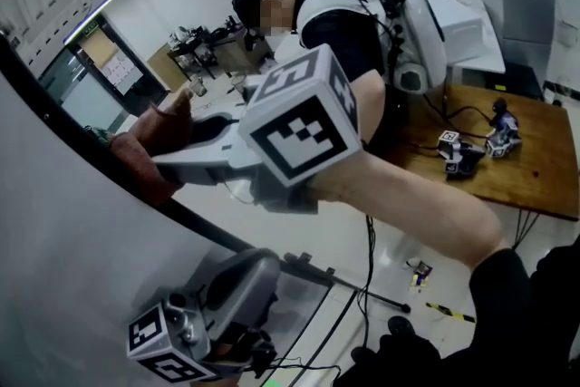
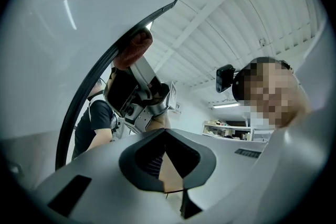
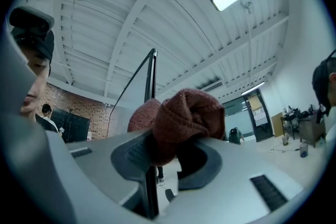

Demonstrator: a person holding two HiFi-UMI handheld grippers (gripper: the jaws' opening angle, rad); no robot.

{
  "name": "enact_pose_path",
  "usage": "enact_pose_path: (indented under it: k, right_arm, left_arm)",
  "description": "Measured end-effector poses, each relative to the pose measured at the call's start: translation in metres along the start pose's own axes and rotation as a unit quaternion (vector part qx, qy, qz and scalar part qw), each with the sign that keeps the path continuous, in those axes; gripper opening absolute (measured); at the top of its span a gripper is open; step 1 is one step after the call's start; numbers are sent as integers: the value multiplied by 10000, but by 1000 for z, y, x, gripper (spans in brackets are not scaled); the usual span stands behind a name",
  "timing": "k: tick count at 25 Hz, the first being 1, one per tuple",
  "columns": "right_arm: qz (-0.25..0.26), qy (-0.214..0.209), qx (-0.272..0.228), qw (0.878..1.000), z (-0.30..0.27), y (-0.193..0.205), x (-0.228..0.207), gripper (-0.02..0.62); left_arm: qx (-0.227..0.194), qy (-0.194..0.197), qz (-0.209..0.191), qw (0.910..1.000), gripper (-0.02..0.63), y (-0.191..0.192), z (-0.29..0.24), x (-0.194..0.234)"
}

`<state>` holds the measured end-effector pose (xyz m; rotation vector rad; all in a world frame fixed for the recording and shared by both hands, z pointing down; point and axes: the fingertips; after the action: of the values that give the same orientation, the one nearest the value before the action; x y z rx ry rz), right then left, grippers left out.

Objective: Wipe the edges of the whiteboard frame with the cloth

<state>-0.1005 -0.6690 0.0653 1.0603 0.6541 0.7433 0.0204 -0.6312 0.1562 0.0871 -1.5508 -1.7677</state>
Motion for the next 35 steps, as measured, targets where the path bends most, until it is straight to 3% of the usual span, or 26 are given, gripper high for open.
enact_pose_path:
  k: [19, 35]
  right_arm:
    - [-372, 268, 566, 9973, 49, 122, -23, 112]
    - [-415, 630, 867, 9934, 73, 189, -24, 112]
  left_arm:
    - [301, 36, 520, 9982, -12, 63, 11, 25]
    - [282, -50, 873, 9958, -12, 101, 31, 36]
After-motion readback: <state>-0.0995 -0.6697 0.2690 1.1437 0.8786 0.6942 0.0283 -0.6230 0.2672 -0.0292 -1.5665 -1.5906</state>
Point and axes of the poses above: the fingertips, and each gripper's own axes: z backward along the fingers, x to its left, y out of its underside, and after that the axes turned 7 degrees about -x, right-handed
